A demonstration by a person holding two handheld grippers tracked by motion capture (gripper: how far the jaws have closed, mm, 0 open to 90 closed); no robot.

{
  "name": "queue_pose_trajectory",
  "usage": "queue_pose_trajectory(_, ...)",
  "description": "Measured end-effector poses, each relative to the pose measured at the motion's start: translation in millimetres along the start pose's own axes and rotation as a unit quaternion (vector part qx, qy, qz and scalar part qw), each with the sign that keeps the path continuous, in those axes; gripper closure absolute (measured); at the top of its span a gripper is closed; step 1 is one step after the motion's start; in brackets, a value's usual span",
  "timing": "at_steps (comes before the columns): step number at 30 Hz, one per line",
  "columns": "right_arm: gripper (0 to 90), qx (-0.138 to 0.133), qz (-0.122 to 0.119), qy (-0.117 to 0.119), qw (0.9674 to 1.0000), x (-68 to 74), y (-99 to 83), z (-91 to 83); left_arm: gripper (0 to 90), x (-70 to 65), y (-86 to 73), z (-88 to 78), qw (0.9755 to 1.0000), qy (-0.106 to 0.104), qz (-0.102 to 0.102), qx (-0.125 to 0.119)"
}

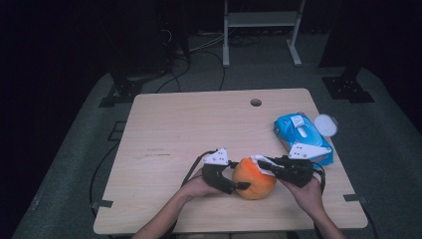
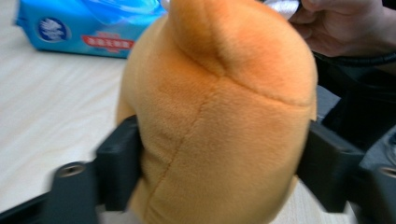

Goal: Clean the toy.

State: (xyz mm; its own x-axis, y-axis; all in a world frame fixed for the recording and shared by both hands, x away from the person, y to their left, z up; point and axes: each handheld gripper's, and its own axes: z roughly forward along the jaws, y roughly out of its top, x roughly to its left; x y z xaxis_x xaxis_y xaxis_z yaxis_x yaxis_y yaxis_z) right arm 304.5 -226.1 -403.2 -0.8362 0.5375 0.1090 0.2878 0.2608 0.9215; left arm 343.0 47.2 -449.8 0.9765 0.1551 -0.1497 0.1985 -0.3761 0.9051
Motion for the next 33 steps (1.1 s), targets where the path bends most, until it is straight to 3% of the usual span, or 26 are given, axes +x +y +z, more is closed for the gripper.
queue_pose_trajectory(2,79.2,-0.009,0.001,0.000,1.0000,-0.8,4.1,0.2,33.5,-2.7,6.6,-6.3,0.9998,0.019,0.003,0.001)
queue_pose_trajectory(4,79.2,-0.015,-0.003,-0.006,0.9999,-1.7,10.4,2.1,35.4,-5.2,14.5,-15.3,0.9983,0.053,0.023,0.002)
queue_pose_trajectory(6,79.2,-0.025,0.002,-0.006,0.9997,-4.4,14.5,6.5,36.5,-4.9,22.0,-27.5,0.9957,0.084,0.041,0.001)
queue_pose_trajectory(7,79.2,-0.034,0.010,-0.002,0.9994,-8.6,17.7,13.2,37.0,-5.1,28.9,-38.1,0.9914,0.117,0.058,0.011)
queue_pose_trajectory(8,79.2,-0.034,0.010,-0.002,0.9994,-8.6,17.7,13.2,37.1,-5.1,28.9,-38.1,0.9914,0.117,0.058,0.011)
queue_pose_trajectory(9,79.2,-0.041,0.021,0.005,0.9989,-13.6,22.0,23.2,37.3,-5.4,33.8,-45.5,0.9852,0.153,0.073,0.024)
queue_pose_trajectory(10,79.2,-0.041,0.021,0.005,0.9989,-13.6,22.0,23.2,37.6,-5.4,33.8,-45.5,0.9852,0.153,0.073,0.024)
queue_pose_trajectory(11,79.2,-0.049,0.031,0.010,0.9983,-18.4,27.5,34.1,38.0,-3.2,36.5,-51.5,0.9775,0.188,0.088,0.034)
queue_pose_trajectory(12,79.2,-0.049,0.031,0.010,0.9983,-18.4,27.5,34.1,38.3,-3.2,36.5,-51.5,0.9775,0.188,0.088,0.034)
queue_pose_trajectory(13,79.1,-0.049,0.040,0.012,0.9979,-23.6,32.6,43.1,38.5,-0.3,36.9,-53.8,0.9676,0.229,0.097,0.044)
queue_pose_trajectory(14,79.1,-0.049,0.040,0.012,0.9979,-23.6,32.6,43.1,38.5,-0.3,36.9,-53.8,0.9676,0.229,0.097,0.044)
queue_pose_trajectory(15,79.1,-0.040,0.044,0.009,0.9982,-28.9,35.6,52.4,38.5,2.2,34.2,-51.6,0.9558,0.267,0.108,0.059)
queue_pose_trajectory(16,79.1,-0.040,0.044,0.009,0.9982,-28.9,35.6,52.4,38.5,2.2,34.2,-51.6,0.9558,0.267,0.108,0.059)
queue_pose_trajectory(17,79.1,-0.032,0.045,0.007,0.9985,-31.5,35.8,57.1,38.5,3.9,30.4,-48.2,0.9487,0.287,0.112,0.072)
queue_pose_trajectory(18,79.1,-0.020,0.047,0.005,0.9987,-35.1,34.5,64.0,38.4,4.8,28.0,-46.2,0.9468,0.292,0.111,0.078)
queue_pose_trajectory(19,79.1,-0.014,0.049,0.004,0.9987,-36.4,33.2,67.4,38.0,5.6,25.4,-44.0,0.9464,0.293,0.107,0.085)
queue_pose_trajectory(20,79.1,-0.008,0.048,0.004,0.9988,-37.8,31.4,70.2,37.3,6.6,21.5,-41.0,0.9477,0.288,0.100,0.095)
queue_pose_trajectory(21,79.1,0.007,0.054,0.008,0.9985,-40.7,24.8,75.5,32.9,6.5,12.5,-34.9,0.9538,0.268,0.090,0.101)
queue_pose_trajectory(22,79.1,0.007,0.054,0.008,0.9985,-40.7,24.8,75.5,30.1,6.5,12.5,-34.9,0.9538,0.268,0.090,0.101)
queue_pose_trajectory(26,78.9,0.015,0.062,0.014,0.9979,-42.8,13.4,70.1,25.4,-1.5,14.5,-33.1,0.9587,0.239,0.098,0.119)
queue_pose_trajectory(28,78.8,0.021,0.052,0.013,0.9984,-41.9,10.9,61.3,24.3,-6.0,14.4,-32.3,0.9592,0.230,0.106,0.125)
queue_pose_trajectory(29,78.7,0.023,0.051,0.011,0.9984,-41.6,9.7,57.4,24.1,-7.8,14.4,-32.9,0.9618,0.220,0.107,0.123)
queue_pose_trajectory(30,78.7,0.024,0.048,0.012,0.9985,-41.7,8.2,53.0,24.3,-9.3,15.0,-34.4,0.9674,0.202,0.100,0.114)
queue_pose_trajectory(31,78.6,0.026,0.045,0.011,0.9986,-41.9,5.3,45.4,24.8,-10.8,15.8,-35.3,0.9711,0.191,0.095,0.108)
queue_pose_trajectory(32,78.6,0.026,0.045,0.011,0.9986,-41.9,5.3,45.4,24.8,-12.5,16.5,-35.9,0.9728,0.184,0.094,0.105)
queue_pose_trajectory(33,78.6,0.026,0.044,0.011,0.9986,-41.8,1.6,37.5,24.9,-14.3,17.5,-36.1,0.9723,0.182,0.098,0.110)
